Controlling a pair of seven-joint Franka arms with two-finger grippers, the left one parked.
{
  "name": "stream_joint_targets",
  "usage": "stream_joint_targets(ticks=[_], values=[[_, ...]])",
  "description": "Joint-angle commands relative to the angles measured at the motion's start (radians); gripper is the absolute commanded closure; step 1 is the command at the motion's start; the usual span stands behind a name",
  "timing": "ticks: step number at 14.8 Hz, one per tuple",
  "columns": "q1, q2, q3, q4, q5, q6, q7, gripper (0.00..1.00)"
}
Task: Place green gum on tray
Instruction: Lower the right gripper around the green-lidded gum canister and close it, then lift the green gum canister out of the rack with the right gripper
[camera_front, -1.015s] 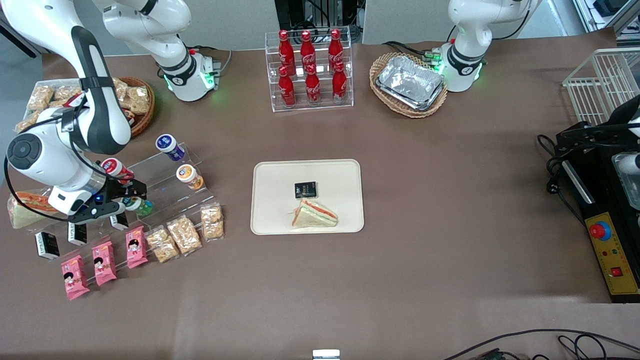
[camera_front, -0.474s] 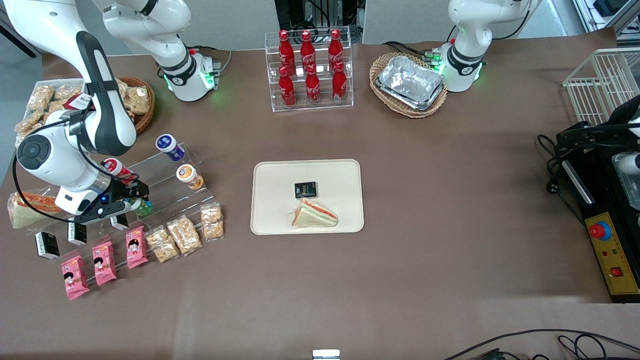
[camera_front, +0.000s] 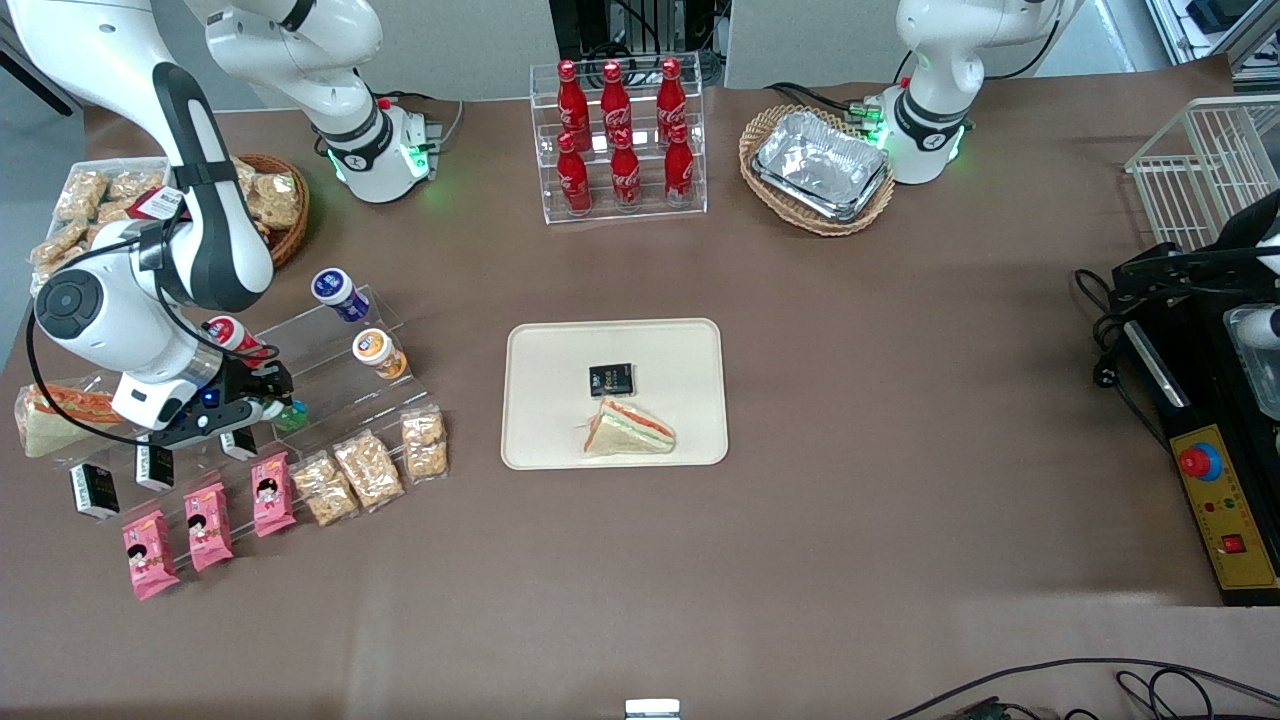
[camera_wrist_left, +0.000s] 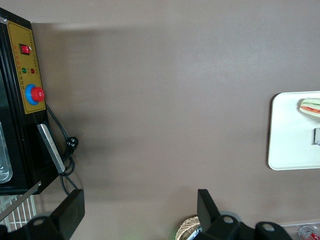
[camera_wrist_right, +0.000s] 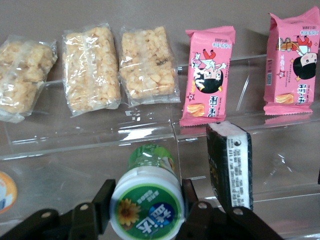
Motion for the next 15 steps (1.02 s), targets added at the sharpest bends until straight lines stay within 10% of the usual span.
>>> stream_joint_targets(ticks=[1, 15], values=[[-0.005, -0.023, 0.002, 0.014, -0.012, -0.024, -0.022, 0.65], [0.007, -0.016, 0.009, 0.658, -0.001, -0.819, -0.008, 0.65]])
